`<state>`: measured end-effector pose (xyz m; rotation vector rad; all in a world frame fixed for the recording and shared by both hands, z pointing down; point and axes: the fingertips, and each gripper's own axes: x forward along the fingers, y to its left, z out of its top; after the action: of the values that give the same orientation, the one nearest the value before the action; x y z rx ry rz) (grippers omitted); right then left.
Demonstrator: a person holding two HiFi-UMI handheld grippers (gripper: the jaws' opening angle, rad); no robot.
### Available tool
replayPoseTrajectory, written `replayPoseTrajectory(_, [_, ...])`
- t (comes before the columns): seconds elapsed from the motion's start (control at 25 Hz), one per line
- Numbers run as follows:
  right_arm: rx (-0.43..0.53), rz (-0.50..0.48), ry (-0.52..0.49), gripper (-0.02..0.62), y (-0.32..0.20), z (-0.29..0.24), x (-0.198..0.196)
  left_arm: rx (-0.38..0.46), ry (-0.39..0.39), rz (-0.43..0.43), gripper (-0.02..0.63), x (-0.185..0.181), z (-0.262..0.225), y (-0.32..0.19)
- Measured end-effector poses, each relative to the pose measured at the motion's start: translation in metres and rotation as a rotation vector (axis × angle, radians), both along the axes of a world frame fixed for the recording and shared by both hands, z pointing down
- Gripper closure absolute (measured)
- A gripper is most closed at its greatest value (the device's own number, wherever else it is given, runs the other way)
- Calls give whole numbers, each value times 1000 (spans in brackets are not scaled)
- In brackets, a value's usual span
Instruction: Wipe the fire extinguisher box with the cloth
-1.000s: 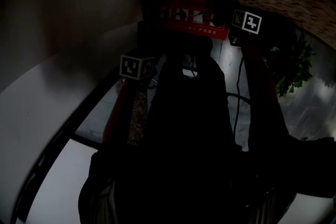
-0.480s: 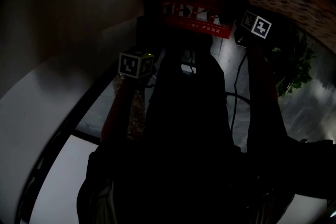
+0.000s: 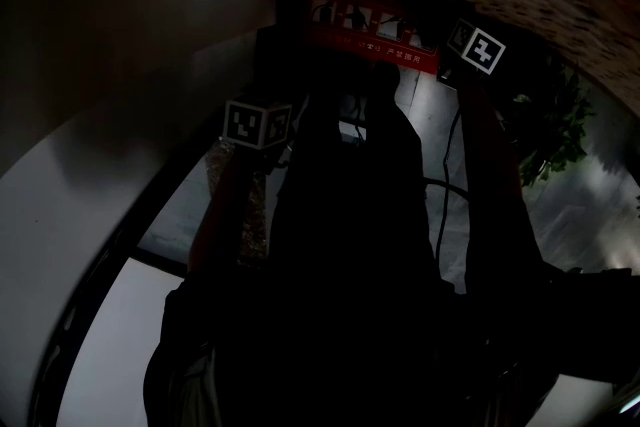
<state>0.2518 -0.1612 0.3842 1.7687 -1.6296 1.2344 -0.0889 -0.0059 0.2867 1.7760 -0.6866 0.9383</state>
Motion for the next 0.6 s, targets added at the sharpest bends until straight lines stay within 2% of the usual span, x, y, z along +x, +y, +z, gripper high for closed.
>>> replayPoseTrajectory(0.2, [8,19,57,472,-2,-2,-5,-3,7,-18,603,-7,2,3])
replayPoseTrajectory(0.44, [20,42,63,474,-3,-1,-9,-13,2,-19,603,-13,6,8])
replayPoseTrajectory(0.6, [57,-53,28,472,-15,-3,-51,-17,-1,-20,603,-16,5,11])
